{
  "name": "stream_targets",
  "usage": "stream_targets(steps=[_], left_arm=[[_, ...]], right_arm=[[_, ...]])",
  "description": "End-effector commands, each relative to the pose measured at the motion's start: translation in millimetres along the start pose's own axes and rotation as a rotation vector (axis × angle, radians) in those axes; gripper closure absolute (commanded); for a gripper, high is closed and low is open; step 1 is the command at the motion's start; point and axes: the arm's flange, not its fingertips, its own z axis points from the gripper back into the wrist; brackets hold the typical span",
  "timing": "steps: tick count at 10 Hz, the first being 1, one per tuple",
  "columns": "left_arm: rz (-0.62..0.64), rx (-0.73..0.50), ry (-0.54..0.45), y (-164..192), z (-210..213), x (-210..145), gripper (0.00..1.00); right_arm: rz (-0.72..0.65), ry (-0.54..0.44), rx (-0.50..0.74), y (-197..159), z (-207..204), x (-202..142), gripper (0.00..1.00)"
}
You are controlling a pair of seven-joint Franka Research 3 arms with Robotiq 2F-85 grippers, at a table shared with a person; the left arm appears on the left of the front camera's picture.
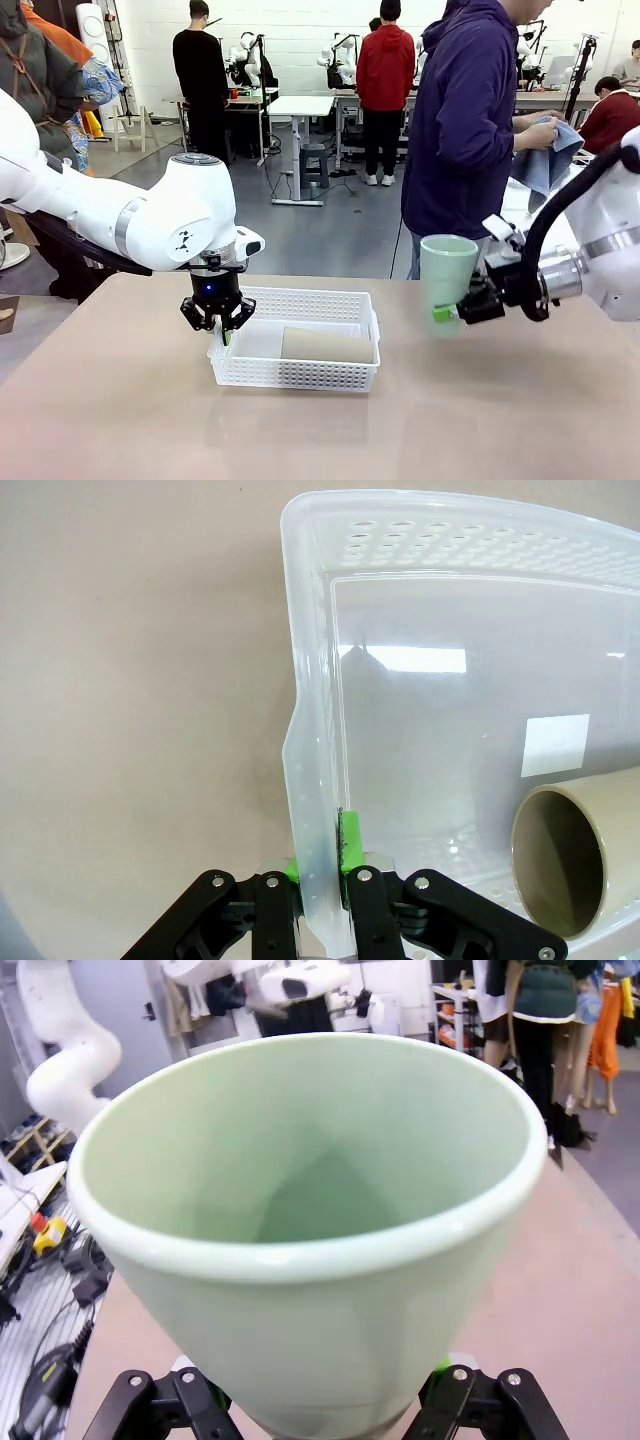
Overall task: Clean and organize the cups into the basket.
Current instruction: Pick up the Reusable plastic cup from the right side of the table and stack it inside the Organizing basket in the center of the table.
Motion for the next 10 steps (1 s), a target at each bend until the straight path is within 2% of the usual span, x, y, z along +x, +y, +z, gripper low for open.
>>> stream_targets(steps=[1, 4, 10], left_arm=[[-0.008, 0.002, -0.003, -0.5, 0.9, 0.2, 1.0], [-0.008, 0.002, -0.003, -0.5, 0.9, 0.2, 1.0], [-0.008, 0.002, -0.003, -0.5, 0.9, 0.2, 1.0]], right_arm=[[-0.043, 0.035, -0.078, 12.9, -4.6, 36.2, 1.0], [-0.027, 0.056, -0.133, 29.7, -9.9, 75.9, 1.0], [-0.005, 0.053, -0.097, 23.0, -2.0, 77.6, 1.0]])
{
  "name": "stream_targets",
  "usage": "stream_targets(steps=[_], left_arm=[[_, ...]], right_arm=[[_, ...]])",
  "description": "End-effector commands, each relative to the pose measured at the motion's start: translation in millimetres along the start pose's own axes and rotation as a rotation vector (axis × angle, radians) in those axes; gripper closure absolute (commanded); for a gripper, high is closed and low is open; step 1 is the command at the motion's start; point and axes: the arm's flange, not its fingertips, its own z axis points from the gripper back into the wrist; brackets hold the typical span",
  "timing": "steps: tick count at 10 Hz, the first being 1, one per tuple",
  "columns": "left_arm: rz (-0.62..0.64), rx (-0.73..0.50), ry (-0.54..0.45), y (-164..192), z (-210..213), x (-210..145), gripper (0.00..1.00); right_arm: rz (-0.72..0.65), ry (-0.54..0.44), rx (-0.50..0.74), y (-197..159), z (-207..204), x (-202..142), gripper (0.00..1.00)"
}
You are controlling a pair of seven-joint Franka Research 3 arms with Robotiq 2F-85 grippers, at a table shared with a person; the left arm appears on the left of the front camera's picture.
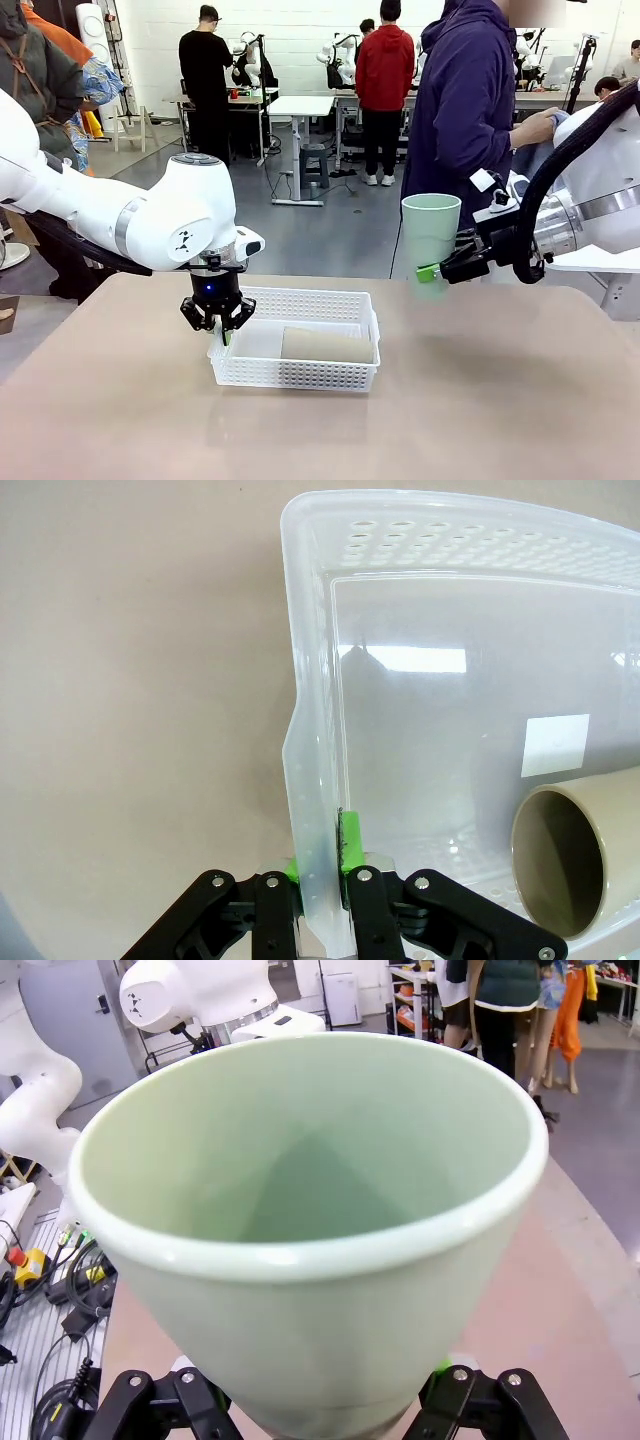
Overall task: Clean and organize the cups into the basket.
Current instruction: Pick up the Reusable plastic cup from the right side of the table and stack it inside the Organizing basket in the center of the table.
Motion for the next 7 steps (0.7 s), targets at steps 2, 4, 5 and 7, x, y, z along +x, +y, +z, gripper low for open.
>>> stream_targets(steps=[2, 4, 5, 7], left_arm=[[-0.008, 0.002, -0.003, -0.4, 0.9, 0.2, 1.0], [-0.008, 0.002, -0.003, -0.4, 0.9, 0.2, 1.0], [-0.008, 0.002, -0.003, -0.4, 0.9, 0.2, 1.0], [-0.008, 0.002, -0.003, -0.4, 0.9, 0.2, 1.0]], right_arm=[[0.0, 0.0, 0.0, 0.0, 0.0, 0.0, 0.19], [0.107, 0.252, -0.097, 5.1, -19.9, 19.6, 0.19], [0.117, 0.321, -0.102, 6.4, -33.9, 31.6, 0.19], [0.14, 0.438, -0.062, 6.3, -66.1, 57.6, 0.19]])
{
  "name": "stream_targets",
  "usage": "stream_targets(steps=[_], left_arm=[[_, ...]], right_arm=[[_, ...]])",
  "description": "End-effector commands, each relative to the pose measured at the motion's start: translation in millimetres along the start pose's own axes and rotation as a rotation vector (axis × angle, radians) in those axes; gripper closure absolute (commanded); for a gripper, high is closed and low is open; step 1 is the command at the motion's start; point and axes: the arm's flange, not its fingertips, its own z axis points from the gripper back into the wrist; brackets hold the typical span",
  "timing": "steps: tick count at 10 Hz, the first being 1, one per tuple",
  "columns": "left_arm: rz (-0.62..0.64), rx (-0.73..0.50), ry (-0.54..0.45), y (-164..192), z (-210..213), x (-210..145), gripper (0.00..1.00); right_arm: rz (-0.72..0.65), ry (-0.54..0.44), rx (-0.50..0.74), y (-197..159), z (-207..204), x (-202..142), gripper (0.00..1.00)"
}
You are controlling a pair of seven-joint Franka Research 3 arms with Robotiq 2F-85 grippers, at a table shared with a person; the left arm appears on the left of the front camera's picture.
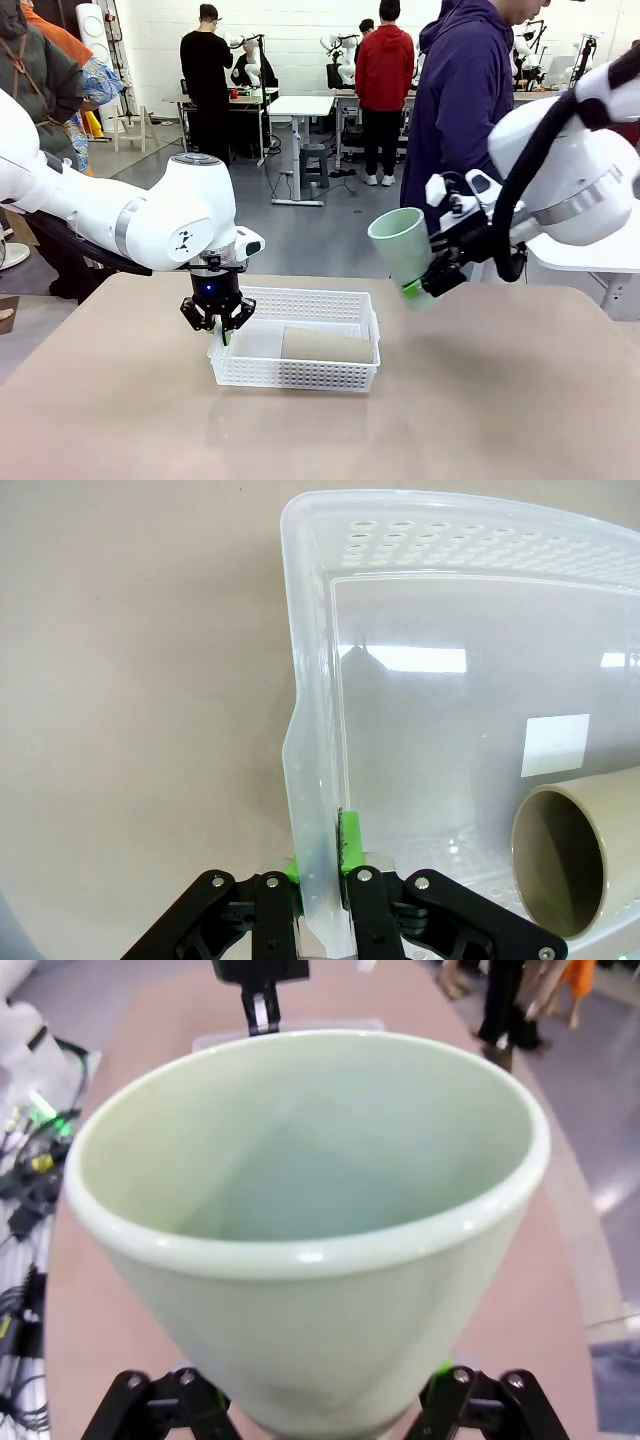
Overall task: Clean and organize the cups into the basket.
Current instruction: Pick up the Reusable plastic cup from the right side of the table and stack it inside the Organizing basket in the center of the table.
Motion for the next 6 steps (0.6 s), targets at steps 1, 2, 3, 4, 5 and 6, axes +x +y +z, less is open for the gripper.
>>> stream_targets(steps=[1, 2, 3, 4, 5, 6], left_arm=[[-0.008, 0.002, -0.003, -0.4, 0.9, 0.2, 1.0], [-0.008, 0.002, -0.003, -0.4, 0.9, 0.2, 1.0], [-0.008, 0.002, -0.003, -0.4, 0.9, 0.2, 1.0], [-0.008, 0.002, -0.003, -0.4, 0.9, 0.2, 1.0], [-0.008, 0.002, -0.003, -0.4, 0.9, 0.2, 1.0], [-0.008, 0.002, -0.003, -0.4, 0.9, 0.2, 1.0]], right_arm=[[0.001, 0.099, 0.048, -11.8, -19.2, 37.4, 0.19], [0.026, 0.152, 0.067, -12.3, -32.1, 54.9, 0.19], [0.043, 0.213, 0.088, -12.6, -44.2, 70.8, 0.19], [0.053, 0.271, 0.108, -13.8, -53.8, 85.8, 0.19], [0.051, 0.345, 0.132, -14.8, -62.2, 100.7, 0.19], [0.052, 0.411, 0.145, -14.8, -66.6, 110.9, 0.19]])
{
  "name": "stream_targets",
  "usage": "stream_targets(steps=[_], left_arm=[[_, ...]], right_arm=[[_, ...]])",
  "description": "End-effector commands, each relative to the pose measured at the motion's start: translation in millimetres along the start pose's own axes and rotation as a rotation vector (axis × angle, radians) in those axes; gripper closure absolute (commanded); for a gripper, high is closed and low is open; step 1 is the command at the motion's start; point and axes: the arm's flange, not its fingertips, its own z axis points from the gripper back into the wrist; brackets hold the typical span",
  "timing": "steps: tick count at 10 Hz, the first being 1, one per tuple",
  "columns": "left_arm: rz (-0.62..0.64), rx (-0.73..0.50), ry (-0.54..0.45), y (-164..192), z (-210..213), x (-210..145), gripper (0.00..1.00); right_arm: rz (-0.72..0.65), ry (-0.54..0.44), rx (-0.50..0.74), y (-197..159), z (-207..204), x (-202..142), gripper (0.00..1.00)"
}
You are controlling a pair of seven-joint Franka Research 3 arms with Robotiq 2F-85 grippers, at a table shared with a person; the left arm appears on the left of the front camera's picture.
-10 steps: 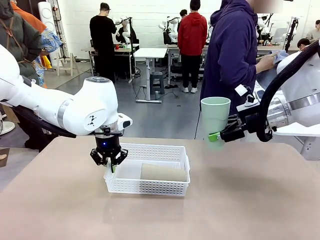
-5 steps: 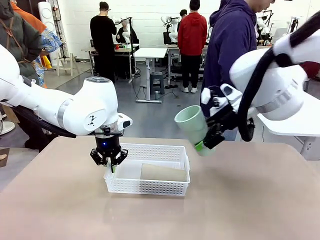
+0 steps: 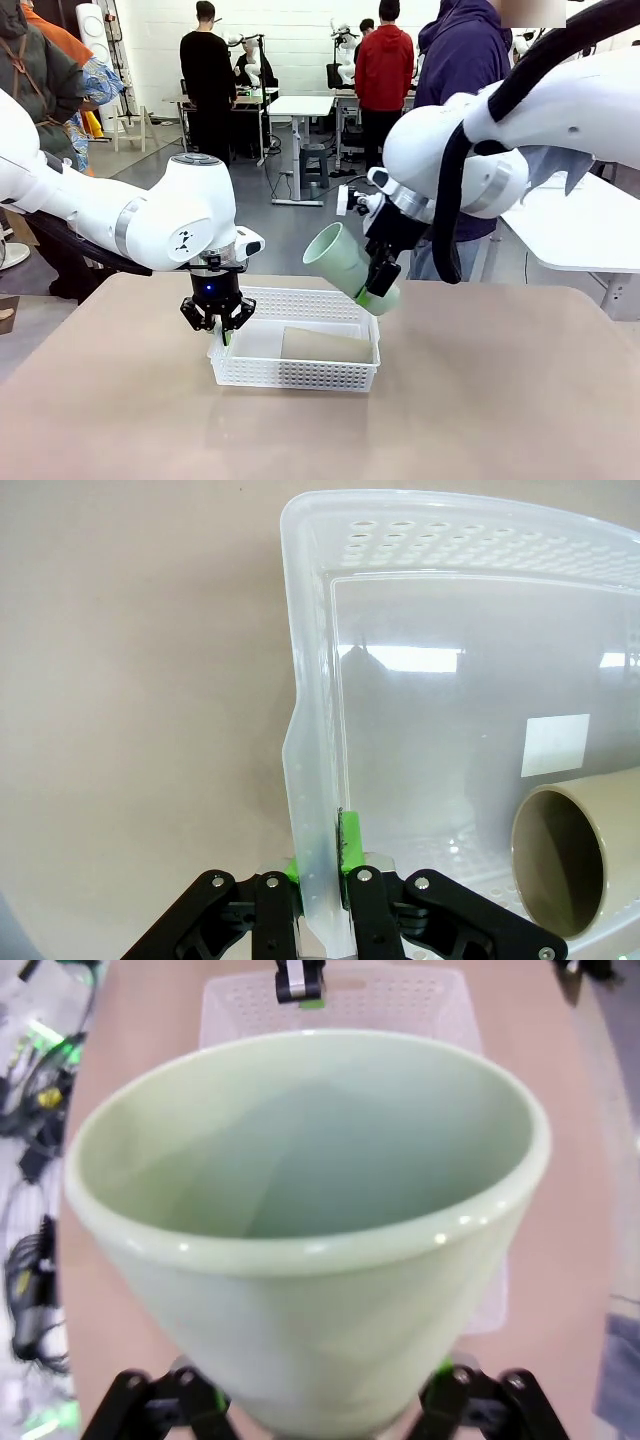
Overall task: Clean and organize the cups into the basket.
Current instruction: Pick up the Reusable plastic cup from the right side of the table and stack it inside the Organizing basket in the center of the table.
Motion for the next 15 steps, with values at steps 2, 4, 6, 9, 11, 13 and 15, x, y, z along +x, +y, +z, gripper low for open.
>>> stream_targets(steps=[2, 4, 6, 9, 11, 13, 15], left_arm=[[-0.008, 0.002, -0.003, -0.4, 0.9, 0.3, 1.0], [-0.008, 0.002, -0.003, -0.4, 0.9, 0.3, 1.0], [-0.008, 0.002, -0.003, -0.4, 0.9, 0.3, 1.0], [-0.008, 0.002, -0.003, -0.4, 0.9, 0.3, 1.0], [-0.008, 0.002, -0.003, -0.4, 0.9, 0.3, 1.0], [-0.008, 0.002, -0.003, -0.4, 0.9, 0.3, 1.0], [-0.008, 0.002, -0.003, -0.4, 0.9, 0.3, 1.0]], right_arm=[[-0.015, 0.202, 0.071, -12.7, 2.9, 35.5, 0.19], [-0.007, 0.301, 0.093, -14.1, -4.0, 46.5, 0.19], [0.024, 0.312, 0.11, -19.9, -14.7, 51.6, 0.19], [0.041, 0.289, 0.098, -33.2, -37.6, 50.5, 0.19], [0.042, 0.258, 0.103, -38.3, -49.8, 49.7, 0.19], [0.044, 0.225, 0.117, -43.1, -62.9, 49.1, 0.19], [0.043, 0.196, 0.124, -48.9, -72.1, 44.9, 0.19]])
